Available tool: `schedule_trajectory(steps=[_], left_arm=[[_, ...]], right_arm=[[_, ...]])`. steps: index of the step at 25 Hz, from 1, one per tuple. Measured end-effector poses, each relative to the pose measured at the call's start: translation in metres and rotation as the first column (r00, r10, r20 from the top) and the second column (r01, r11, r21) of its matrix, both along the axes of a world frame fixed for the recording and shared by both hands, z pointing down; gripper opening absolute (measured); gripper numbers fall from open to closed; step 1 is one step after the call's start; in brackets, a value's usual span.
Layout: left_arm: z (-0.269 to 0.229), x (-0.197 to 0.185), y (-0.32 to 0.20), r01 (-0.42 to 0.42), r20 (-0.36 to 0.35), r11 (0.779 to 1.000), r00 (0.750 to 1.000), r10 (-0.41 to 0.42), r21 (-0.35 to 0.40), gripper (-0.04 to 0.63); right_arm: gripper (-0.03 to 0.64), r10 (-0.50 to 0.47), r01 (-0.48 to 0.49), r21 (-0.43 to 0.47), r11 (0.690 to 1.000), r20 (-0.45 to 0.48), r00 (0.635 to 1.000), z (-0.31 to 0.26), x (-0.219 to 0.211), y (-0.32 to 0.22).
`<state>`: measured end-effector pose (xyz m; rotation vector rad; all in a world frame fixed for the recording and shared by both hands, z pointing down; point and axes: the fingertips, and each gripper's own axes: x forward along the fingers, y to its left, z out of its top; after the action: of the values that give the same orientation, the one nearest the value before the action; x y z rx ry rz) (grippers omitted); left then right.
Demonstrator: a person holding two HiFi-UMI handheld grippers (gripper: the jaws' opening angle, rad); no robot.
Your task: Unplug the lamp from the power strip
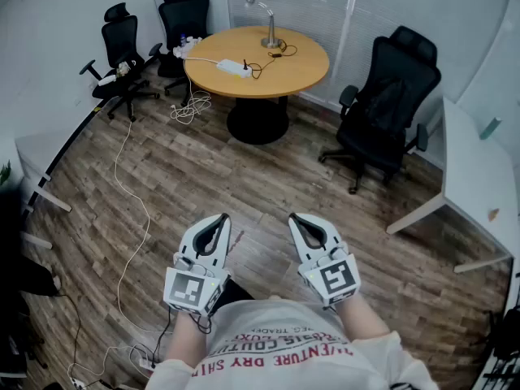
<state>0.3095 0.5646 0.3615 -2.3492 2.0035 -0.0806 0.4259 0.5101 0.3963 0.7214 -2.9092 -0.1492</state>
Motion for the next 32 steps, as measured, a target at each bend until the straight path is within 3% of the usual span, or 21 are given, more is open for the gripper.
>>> schedule_trajectory(steps=[10,19,25,32], left_arm=[[0.006,0.005,-0.007,-0.012,-0.003,1.000,1.000,0.012,-0.016,0.028],[0.010,-0.014,-0.022,-0.035,-0.019,0.999,0.999,0.035,-0.041,0.028],[0.014,-0.056,-0.046,-0.053,-0.044,0.997,0.998,0.051,-0.059,0.028],[-0.002,-0.151,-0.080,-0.057,-0.030,0.998,0.998,0.056,-0.030,0.027]], right_arm=[[0.028,-0.014,0.013,-0.021,1.000,-0.006,1.000,0.009,0.000,-0.004],[0.029,0.044,-0.044,-0.092,0.995,-0.002,0.999,0.021,-0.016,-0.025],[0.029,0.062,-0.061,-0.129,0.990,0.002,0.998,0.022,-0.056,-0.046],[0.029,0.109,-0.108,-0.133,0.985,-0.005,0.994,0.014,-0.136,-0.080]])
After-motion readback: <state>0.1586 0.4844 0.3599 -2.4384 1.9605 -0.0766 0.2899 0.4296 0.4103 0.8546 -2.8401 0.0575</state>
